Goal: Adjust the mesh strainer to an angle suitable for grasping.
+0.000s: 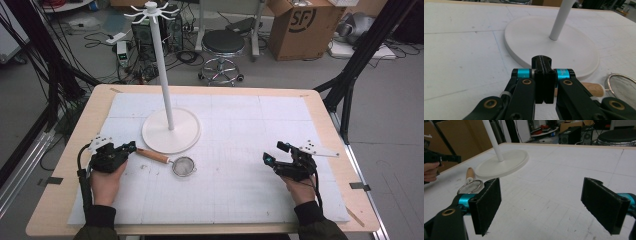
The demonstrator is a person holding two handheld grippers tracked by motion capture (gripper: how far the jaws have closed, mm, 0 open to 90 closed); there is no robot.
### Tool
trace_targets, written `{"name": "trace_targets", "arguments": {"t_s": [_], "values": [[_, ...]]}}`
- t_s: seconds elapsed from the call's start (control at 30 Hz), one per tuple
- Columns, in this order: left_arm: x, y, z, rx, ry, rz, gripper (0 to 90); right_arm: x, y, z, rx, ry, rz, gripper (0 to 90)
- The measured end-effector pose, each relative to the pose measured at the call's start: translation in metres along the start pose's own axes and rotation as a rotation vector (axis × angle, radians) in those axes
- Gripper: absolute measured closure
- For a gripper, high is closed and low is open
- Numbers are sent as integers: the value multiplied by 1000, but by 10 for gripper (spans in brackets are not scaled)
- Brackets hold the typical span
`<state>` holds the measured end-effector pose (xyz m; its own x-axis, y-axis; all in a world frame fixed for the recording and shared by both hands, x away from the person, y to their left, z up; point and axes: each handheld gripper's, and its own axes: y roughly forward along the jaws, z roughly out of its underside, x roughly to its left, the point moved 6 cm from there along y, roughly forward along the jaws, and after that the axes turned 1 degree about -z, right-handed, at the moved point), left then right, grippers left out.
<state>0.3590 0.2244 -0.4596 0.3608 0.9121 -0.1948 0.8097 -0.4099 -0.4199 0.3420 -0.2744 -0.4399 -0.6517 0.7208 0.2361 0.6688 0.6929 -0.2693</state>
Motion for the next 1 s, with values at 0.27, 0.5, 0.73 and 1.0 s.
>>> {"name": "trace_targets", "arguments": {"t_s": [0.27,0.5,0.73,1.0], "values": [[13,11,3,59,-37,45,900,0,3,1,7,-8,2,163],[29,22,6,143,-123,53,900,0,2,0,3,-7,-4,178],[34,30,13,213,-162,51,900,1,4,1,10,-12,-4,176],[18,36,18,287,-146,65,900,0,1,-1,-9,-5,8,157]]}}
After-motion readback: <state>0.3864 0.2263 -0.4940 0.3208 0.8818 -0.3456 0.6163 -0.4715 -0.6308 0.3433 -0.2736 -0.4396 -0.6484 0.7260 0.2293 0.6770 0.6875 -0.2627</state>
